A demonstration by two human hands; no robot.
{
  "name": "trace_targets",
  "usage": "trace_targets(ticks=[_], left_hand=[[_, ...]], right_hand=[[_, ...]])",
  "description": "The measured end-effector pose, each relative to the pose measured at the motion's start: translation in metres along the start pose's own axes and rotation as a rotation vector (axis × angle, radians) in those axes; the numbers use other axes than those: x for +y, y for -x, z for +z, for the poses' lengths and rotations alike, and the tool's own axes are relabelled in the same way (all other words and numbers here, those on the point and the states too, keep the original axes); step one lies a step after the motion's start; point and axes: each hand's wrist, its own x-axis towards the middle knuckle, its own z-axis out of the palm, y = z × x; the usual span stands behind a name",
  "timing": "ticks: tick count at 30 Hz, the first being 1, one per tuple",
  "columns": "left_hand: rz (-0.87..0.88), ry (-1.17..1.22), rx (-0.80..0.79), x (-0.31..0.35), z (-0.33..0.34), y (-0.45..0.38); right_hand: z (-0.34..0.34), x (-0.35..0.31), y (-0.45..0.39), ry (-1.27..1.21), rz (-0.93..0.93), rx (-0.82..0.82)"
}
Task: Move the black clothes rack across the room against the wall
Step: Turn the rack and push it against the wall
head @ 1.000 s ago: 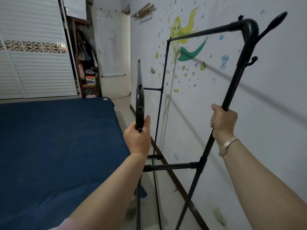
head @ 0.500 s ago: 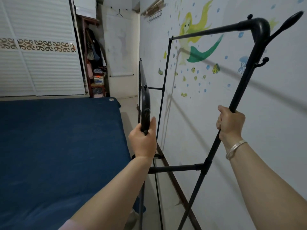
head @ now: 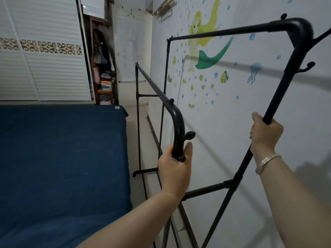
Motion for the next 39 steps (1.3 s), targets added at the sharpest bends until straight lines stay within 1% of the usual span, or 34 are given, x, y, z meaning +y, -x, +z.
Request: trace_targets(ticks=[6,10,13,15,16,17,18,19,20,23,25,27,29,31,34,36,37,39], left_hand=[[-0.030,0.012,-0.179,-0.007,0.020,0.007],[-0.029,0.021,-0.280,-0.009,0.018,0.005],[-0.026,0.010,-0.429,-0.011,0.009,0.002],[-0.020,-0.024,-0.564,-0.012,-0.002,-0.002],[-0.017,-0.027,-0.632,-0.010,-0.008,-0.005],[-0.006,-0.020,-0.696,-0.009,-0.015,-0.009],[0.015,-0.012,-0.725,-0.007,-0.020,-0.012],[0.052,-0.004,-0.731,-0.005,-0.027,-0.018],[0.103,-0.005,-0.702,-0.001,-0.033,-0.026],[0.344,-0.036,-0.603,0.013,-0.045,-0.059],[0.527,-0.100,-0.551,0.025,-0.042,-0.086],[0.657,-0.157,-0.559,0.036,-0.037,-0.118],[0.767,-0.275,-0.602,0.042,-0.030,-0.148],[0.831,-0.428,-0.678,0.042,-0.023,-0.177],[0.843,-0.586,-0.822,0.036,-0.015,-0.211],[0.891,-0.604,-0.874,0.032,-0.011,-0.223],[0.923,-0.594,-0.875,0.030,-0.010,-0.227],[0.961,-0.562,-0.840,0.028,-0.003,-0.227]], right_hand=[[-0.014,0.010,-0.022,0.172,-0.004,0.135],[-0.018,0.010,-0.016,0.268,-0.027,0.171],[-0.015,-0.001,0.000,0.313,-0.086,0.234],[-0.011,-0.012,0.020,0.366,-0.181,0.279],[-0.007,-0.019,0.031,0.387,-0.225,0.268],[-0.003,-0.027,0.043,0.396,-0.256,0.237],[0.003,-0.038,0.054,0.392,-0.271,0.185],[0.008,-0.051,0.065,0.392,-0.279,0.138],[0.012,-0.064,0.075,0.395,-0.297,0.086],[0.018,-0.109,0.103,0.510,-0.367,-0.098],[0.021,-0.140,0.115,0.592,-0.362,-0.276],[0.026,-0.165,0.128,0.754,-0.370,-0.392],[0.034,-0.180,0.141,0.911,-0.383,-0.468],[0.048,-0.184,0.152,1.038,-0.362,-0.495],[0.077,-0.168,0.163,1.206,-0.307,-0.498],[0.092,-0.149,0.162,1.300,-0.238,-0.506],[0.094,-0.140,0.161,1.337,-0.206,-0.501],[0.090,-0.128,0.156,1.402,-0.202,-0.449]])
